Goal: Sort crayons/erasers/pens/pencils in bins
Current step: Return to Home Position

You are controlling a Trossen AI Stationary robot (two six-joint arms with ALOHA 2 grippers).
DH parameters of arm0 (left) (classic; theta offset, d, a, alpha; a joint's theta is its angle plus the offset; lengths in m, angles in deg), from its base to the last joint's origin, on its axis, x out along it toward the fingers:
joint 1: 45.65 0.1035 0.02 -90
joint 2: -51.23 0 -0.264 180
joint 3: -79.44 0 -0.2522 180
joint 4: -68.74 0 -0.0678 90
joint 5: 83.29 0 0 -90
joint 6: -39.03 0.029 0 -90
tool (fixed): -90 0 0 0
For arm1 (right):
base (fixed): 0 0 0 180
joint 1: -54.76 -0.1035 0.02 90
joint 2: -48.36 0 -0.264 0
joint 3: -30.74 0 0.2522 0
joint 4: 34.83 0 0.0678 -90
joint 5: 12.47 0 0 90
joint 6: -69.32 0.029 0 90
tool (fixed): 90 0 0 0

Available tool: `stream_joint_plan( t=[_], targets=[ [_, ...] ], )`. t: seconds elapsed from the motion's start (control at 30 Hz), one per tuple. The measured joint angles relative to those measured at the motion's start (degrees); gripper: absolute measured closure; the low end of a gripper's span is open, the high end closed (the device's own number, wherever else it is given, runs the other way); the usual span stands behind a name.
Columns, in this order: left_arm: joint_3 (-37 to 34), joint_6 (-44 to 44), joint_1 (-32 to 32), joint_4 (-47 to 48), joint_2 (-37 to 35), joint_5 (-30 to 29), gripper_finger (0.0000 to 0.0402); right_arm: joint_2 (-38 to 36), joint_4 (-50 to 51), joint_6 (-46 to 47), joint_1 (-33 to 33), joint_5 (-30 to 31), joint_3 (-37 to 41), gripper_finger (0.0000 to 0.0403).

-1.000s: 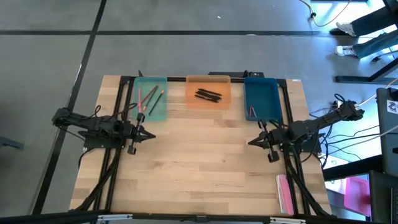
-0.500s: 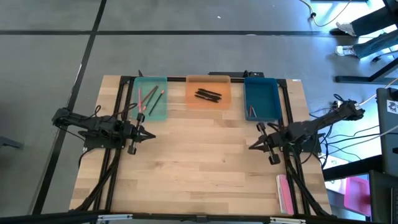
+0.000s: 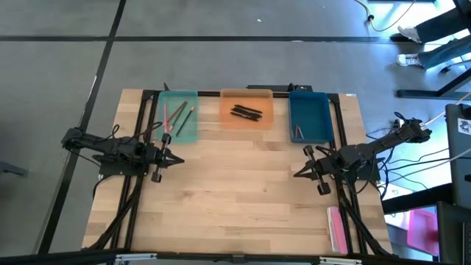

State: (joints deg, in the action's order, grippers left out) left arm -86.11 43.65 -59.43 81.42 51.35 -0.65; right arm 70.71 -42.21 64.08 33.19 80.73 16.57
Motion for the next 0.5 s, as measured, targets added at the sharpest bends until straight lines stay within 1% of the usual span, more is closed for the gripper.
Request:
stream_joint_plan(
  t=[0.1,0.2,0.37,0.5],
  targets=[
    [0.00,0.01,0.00,0.00,0.00,0.00,0.0401,0.00,0.79,1.33,0.00,3.09,0.00,0.0381],
    [0.00,0.02,0.00,0.00,0.00,0.00,0.0402,0.00,4.06,2.24,0.02,5.13,0.00,0.0372],
    [0.00,0.04,-0.01,0.00,0.00,0.00,0.0401,0.00,10.12,6.26,0.02,5.16,0.00,0.0369],
    [0.00,0.07,-0.02,-0.01,0.00,0.00,0.0401,0.00,12.62,9.59,0.02,5.16,0.00,0.0369]
  ],
)
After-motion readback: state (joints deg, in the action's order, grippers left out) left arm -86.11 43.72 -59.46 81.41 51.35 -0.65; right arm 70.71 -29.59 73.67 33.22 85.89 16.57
